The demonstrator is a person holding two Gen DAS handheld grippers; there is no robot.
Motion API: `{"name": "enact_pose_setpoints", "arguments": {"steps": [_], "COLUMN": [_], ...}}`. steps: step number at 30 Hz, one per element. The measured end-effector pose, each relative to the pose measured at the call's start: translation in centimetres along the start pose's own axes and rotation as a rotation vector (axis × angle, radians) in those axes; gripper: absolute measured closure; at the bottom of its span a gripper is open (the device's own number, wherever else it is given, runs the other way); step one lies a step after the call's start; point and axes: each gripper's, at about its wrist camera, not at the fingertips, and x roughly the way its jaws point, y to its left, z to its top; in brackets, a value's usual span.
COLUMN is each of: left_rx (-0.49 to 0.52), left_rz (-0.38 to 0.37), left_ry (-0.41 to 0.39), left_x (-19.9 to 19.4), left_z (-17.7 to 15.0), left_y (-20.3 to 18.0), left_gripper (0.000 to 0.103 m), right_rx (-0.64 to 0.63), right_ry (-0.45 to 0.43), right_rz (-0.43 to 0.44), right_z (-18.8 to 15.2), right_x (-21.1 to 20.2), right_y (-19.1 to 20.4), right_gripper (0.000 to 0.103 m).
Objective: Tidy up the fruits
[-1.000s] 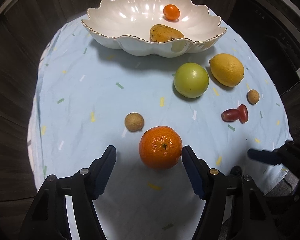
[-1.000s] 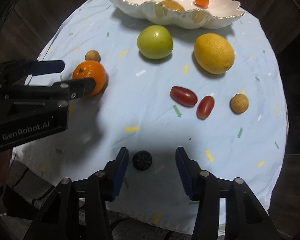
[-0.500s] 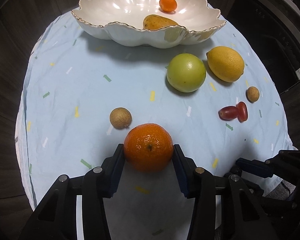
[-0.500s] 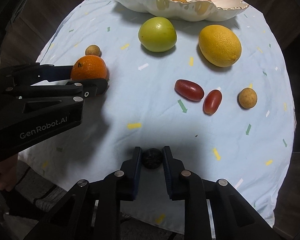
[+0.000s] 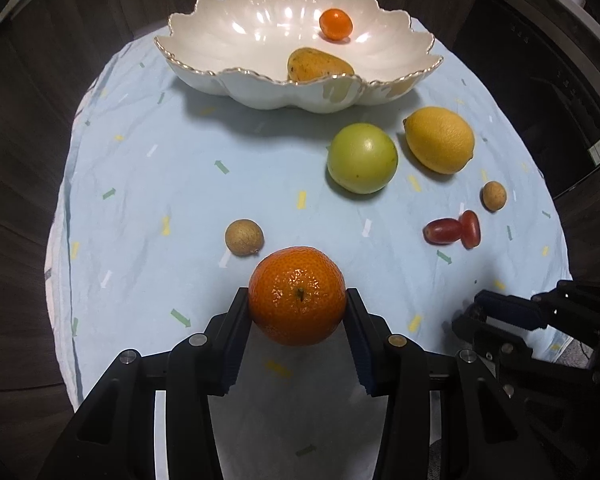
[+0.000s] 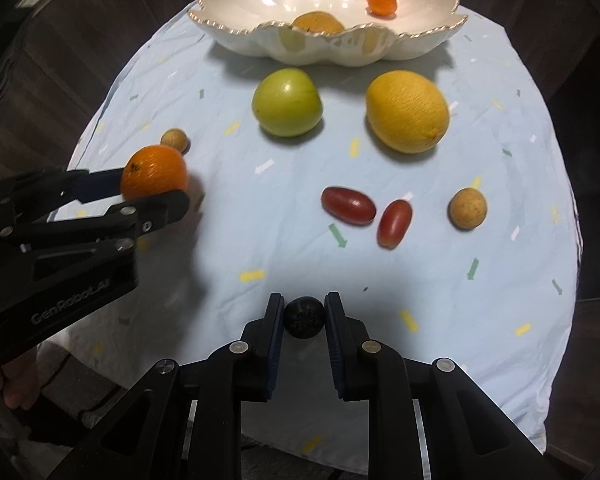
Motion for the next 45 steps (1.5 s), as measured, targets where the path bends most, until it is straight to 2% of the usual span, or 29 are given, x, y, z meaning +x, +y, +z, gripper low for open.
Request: {"name": "enact_pose_setpoints", "arguments": {"steps": [19,45], "left_rx": [0.007,-0.005], "left_rz": [0.019,0.041], "left_ry": [-0.052,-0.149], "left_x": [-3.1,-7.2], "left_z": [1.6,7.4], "left_y": [-1.6,-2.0], "left_gripper": [0.058,0.058], "right_rx": [0.052,0.078], "right_ry": [-0.112,-0.289], "right_rz": [0.001,0.002], "right_z": [1.7,8.4], "right_x": [-2.4,-7.4], "right_y": [-1.7,-4.0], "right_gripper": [0.081,0.081]}}
